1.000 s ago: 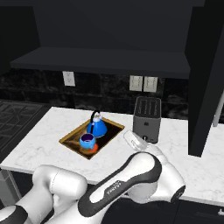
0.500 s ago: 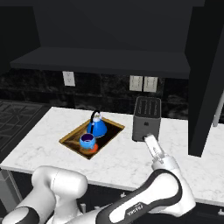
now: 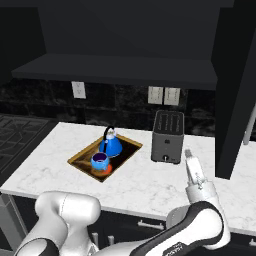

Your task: Pick the kettle from the counter and place it on the tray. Then pick the mug from the cabinet and place it on the tray. Then close the cabinet doors.

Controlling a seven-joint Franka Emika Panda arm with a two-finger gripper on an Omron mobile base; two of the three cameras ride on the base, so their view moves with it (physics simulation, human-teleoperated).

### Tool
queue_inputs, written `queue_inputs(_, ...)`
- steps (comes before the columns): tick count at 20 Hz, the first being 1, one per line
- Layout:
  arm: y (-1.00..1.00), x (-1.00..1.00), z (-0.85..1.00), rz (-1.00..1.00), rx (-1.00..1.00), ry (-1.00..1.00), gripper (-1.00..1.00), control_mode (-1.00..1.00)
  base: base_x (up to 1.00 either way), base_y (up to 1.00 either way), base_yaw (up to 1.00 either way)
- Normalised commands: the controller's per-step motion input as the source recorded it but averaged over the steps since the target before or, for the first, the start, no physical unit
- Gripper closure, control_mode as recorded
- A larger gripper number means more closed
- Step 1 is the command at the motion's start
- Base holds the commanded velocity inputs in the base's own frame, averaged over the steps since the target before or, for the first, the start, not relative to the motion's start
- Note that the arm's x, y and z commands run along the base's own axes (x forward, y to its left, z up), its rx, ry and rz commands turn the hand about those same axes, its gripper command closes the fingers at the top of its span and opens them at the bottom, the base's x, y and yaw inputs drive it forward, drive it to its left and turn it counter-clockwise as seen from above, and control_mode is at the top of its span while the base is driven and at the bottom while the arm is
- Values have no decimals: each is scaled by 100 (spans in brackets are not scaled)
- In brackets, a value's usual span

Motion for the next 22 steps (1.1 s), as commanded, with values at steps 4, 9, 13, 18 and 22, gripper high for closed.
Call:
queue_inputs(4,-55,0,34,-2,35,-24,100,-100,0,0,0)
queue_inputs(9,-42,0,26,-4,29,-20,100,-100,0,0,0)
queue_inputs(13,-33,1,0,-6,8,-2,100,-100,0,0,0)
queue_inputs(18,-60,0,0,-1,14,-1,100,-100,0,0,0)
queue_inputs(22,-48,1,0,0,6,-3,100,-100,0,0,0)
